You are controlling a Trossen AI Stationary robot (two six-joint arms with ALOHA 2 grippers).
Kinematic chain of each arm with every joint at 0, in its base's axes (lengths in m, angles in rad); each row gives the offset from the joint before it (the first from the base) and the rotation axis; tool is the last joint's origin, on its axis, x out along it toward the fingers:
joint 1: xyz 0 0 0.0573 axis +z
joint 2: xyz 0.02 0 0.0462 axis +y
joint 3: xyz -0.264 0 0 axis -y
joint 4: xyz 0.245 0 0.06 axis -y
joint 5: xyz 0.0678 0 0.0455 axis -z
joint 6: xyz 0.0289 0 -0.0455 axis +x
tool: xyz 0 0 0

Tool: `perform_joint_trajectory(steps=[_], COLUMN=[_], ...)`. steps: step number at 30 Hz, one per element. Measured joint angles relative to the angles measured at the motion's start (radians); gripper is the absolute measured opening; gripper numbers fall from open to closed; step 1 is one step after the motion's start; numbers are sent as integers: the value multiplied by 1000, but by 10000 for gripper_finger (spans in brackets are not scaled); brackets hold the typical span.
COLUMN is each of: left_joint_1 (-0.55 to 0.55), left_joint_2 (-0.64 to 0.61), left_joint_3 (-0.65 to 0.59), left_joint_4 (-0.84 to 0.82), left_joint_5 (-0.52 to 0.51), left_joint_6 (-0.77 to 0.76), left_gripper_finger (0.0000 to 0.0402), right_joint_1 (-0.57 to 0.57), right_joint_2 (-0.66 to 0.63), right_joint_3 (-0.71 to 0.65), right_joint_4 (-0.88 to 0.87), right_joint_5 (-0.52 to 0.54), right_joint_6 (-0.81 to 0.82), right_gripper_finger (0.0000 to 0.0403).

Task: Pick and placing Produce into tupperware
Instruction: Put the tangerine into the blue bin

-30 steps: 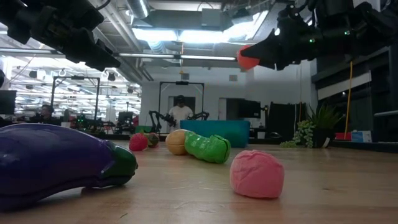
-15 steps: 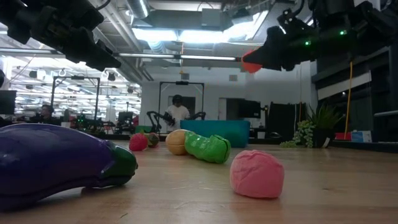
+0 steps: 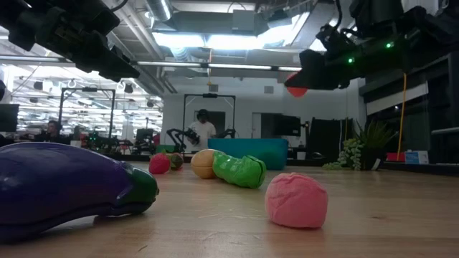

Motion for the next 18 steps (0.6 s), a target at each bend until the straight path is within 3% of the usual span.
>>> perform_joint_trajectory(steps=[5, 9, 18], left_joint_1=[0, 0, 0], left_joint_2=[0, 0, 0], left_joint_3=[0, 0, 0], left_joint_4=[0, 0, 0], left_joint_5=[0, 0, 0], left_joint_6=[1, 2, 2], left_gripper_finger=[45, 36, 21], right_joint_1=[-5, -33, -143], right_joint_2=[65, 107, 167], right_joint_3=[55, 166, 432], right_joint_4=[-76, -282, -791], right_joint_5=[-2, -16, -218], right_joint_6=[-38, -92, -159], right_gripper_finger=[221, 221, 221])
